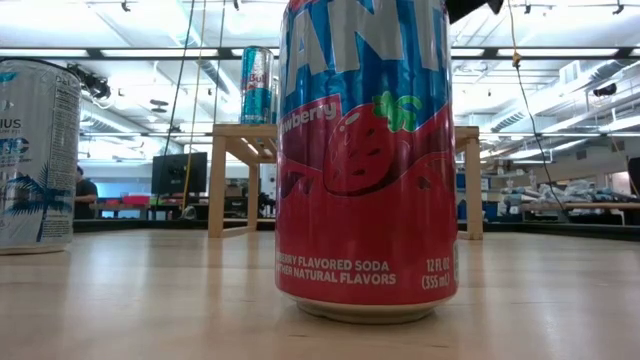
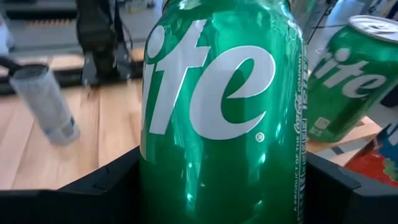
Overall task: Place canned beverage on shelf
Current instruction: Put the green soda can on the shelf aligned with the other green soda can
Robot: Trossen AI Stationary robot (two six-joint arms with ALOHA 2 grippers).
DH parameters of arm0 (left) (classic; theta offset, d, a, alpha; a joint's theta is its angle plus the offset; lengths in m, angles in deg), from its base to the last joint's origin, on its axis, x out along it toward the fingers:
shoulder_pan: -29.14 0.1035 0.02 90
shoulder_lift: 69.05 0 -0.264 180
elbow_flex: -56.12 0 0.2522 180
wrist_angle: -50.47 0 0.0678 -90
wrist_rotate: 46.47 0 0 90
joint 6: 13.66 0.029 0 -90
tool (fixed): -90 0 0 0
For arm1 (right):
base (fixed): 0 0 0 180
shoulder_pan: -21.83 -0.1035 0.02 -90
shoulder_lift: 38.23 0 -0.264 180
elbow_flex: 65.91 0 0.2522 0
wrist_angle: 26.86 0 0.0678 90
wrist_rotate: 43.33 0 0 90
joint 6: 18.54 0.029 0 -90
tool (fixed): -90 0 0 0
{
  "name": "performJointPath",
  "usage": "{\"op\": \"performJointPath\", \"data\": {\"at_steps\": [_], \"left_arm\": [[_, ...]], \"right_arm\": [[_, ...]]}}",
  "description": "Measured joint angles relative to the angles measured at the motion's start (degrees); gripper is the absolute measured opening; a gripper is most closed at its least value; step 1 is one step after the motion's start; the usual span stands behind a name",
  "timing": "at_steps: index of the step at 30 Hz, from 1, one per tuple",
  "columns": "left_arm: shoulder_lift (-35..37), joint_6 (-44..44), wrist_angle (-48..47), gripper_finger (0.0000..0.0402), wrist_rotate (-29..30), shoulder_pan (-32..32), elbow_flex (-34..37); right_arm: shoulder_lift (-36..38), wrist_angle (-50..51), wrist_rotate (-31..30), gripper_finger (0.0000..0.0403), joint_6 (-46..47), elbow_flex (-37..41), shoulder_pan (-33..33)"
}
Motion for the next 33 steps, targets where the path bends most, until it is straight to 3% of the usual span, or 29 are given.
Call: {"op": "performJointPath", "data": {"at_steps": [4, 9, 18, 26, 33], "left_arm": [[3.1, -0.3, -2.1, 0.0348, -1.0, 0.0, 0.0], [6.6, -0.1, -5.4, 0.0348, -1.3, 0.0, 0.0], [11.0, -2.0, -11.7, 0.0348, -1.3, 0.0, 0.0], [13.4, -2.9, -15.2, 0.0348, -1.3, -0.1, 0.0], [14.8, -3.1, -15.7, 0.0348, -1.3, -0.1, 0.0]], "right_arm": [[0.0, -7.8, 0.5, 0.0313, 1.4, 2.6, 1.1], [-1.1, -24.7, 2.1, 0.0313, 1.3, 7.8, 1.0], [-10.4, -43.7, 4.1, 0.0313, -1.7, 9.3, 0.3], [-20.5, -62.3, -0.1, 0.0314, -6.2, 9.2, 0.1], [-26.4, -69.4, -6.4, 0.0314, -7.3, 8.8, 0.1]]}}
